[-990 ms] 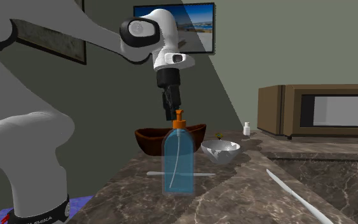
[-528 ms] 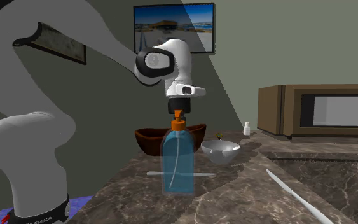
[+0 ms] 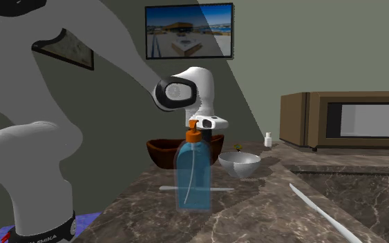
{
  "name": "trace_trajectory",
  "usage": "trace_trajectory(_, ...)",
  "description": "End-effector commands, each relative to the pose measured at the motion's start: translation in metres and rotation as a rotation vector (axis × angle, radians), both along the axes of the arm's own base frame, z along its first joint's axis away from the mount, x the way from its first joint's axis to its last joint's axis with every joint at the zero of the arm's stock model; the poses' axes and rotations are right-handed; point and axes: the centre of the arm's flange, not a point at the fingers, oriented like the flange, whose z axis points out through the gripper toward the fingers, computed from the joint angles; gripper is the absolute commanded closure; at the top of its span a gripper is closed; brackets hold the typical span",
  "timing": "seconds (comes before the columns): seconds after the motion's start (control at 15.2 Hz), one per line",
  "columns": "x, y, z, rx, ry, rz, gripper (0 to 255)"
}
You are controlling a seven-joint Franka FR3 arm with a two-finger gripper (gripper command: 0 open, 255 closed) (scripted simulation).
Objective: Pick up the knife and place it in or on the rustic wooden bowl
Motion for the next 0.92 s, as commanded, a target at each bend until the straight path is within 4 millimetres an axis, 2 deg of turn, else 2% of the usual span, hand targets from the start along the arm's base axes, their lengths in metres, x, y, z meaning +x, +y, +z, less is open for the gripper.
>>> trace_trajectory(0.0, 0.0000, -0.0002, -0.0103, 0.000, 0.000, -0.001, 0)
trace_trajectory(0.13, -0.0001, -0.0004, -0.0186, 0.000, 0.000, -0.001, 0)
trace_trajectory(0.59, -0.0001, -0.0004, -0.0186, 0.000, 0.000, -0.001, 0)
trace_trajectory(0.66, 0.0002, -0.0004, -0.0186, 0.000, 0.000, -0.001, 255)
trace_trajectory(0.86, 0.0002, -0.0004, -0.0177, 0.000, 0.000, -0.001, 255)
